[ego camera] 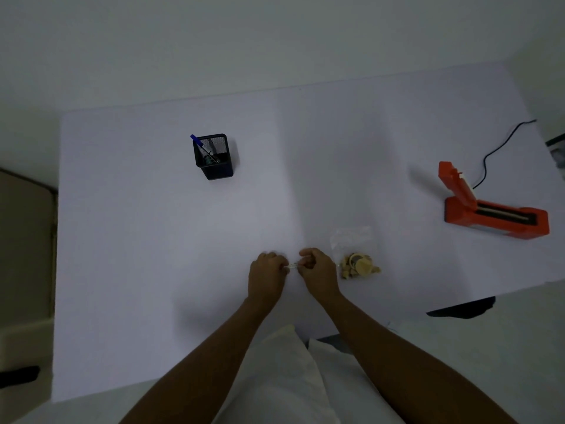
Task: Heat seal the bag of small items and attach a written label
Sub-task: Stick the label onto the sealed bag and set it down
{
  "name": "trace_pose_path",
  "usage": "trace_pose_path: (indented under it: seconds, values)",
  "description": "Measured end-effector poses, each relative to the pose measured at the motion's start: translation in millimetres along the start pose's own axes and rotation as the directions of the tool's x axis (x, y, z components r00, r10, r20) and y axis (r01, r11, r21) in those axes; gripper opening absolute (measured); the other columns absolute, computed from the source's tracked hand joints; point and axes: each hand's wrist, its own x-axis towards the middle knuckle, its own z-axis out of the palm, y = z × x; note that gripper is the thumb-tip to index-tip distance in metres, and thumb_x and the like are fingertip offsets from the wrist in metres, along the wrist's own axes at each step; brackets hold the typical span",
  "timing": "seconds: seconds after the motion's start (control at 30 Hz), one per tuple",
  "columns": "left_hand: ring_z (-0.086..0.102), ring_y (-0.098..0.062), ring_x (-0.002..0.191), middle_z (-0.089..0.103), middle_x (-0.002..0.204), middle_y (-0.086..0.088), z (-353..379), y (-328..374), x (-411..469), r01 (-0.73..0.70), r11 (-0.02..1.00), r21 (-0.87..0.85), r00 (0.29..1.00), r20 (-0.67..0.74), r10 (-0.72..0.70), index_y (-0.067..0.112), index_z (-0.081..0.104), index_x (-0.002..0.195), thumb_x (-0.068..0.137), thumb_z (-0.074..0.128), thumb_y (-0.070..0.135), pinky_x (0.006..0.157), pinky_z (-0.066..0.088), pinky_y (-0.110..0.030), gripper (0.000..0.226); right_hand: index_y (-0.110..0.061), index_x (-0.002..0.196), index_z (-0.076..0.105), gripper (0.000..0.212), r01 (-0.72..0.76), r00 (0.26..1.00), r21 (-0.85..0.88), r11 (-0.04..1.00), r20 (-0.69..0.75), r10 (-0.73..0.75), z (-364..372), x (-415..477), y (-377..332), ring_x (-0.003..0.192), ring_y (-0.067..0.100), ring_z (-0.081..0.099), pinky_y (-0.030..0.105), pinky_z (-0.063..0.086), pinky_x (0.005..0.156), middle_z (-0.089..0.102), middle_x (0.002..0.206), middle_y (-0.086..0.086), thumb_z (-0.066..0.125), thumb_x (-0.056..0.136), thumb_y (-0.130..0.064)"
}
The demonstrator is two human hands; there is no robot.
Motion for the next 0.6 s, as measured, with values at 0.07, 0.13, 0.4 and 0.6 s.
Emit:
trace_pose_path:
  seconds: [0.07, 0.13, 0.4, 0.6]
  values:
    - [0.062, -0.023, 0.081, 0.072, 0.086, -0.004, 1, 0, -4, -0.006, 0.997, -0.071, 1.000, -0.019, 0.004, 0.015, 0.075, 0.084, 0.083, 0.067, 0.017, 0.069, 0.049, -0.030, 0.008, -0.016, 0.103, 0.065, 0.032, -0.018, 0.999, 0.072, 0.997, 0.029, 0.016, 0, -2, 4, 0.085, 0.024, 0.068, 0.033, 0.057, 0.082, 0.070, 0.087, 0.006, 0.069, 0.079, 0.005]
    - [0.065, -0.021, 0.084, 0.075, 0.091, -0.005, 2, 1, -9, 0.007, 0.983, -0.181, 1.000, 0.004, -0.007, 0.013, 0.077, 0.090, 0.086, 0.067, 0.018, 0.075, 0.048, -0.025, 0.012, -0.016, 0.104, 0.063, 0.034, -0.055, 0.997, 0.171, 0.984, 0.067, 0.044, 0, -5, 6, 0.086, 0.025, 0.069, 0.035, 0.058, 0.084, 0.070, 0.084, 0.005, 0.070, 0.079, 0.006]
    - [0.067, -0.005, 0.086, 0.075, 0.100, 0.003, -6, -2, -20, 0.212, 0.823, -0.526, 0.973, 0.195, -0.126, 0.019, 0.076, 0.103, 0.091, 0.064, 0.025, 0.079, 0.049, -0.010, 0.018, -0.009, 0.099, 0.067, 0.023, -0.091, 0.988, 0.345, 0.934, 0.151, 0.041, -10, -17, -1, 0.086, 0.015, 0.071, 0.020, 0.058, 0.075, 0.073, 0.091, 0.010, 0.067, 0.084, 0.009]
    - [0.072, -0.011, 0.085, 0.077, 0.092, 0.003, -25, 4, -27, 0.267, 0.656, -0.706, 0.964, 0.186, -0.191, 0.018, 0.078, 0.096, 0.086, 0.070, 0.024, 0.081, 0.056, -0.026, 0.014, -0.005, 0.100, 0.068, 0.021, -0.072, 0.982, 0.410, 0.909, 0.188, -0.007, -17, -21, -15, 0.083, 0.011, 0.073, 0.021, 0.057, 0.073, 0.074, 0.093, 0.013, 0.068, 0.084, 0.009]
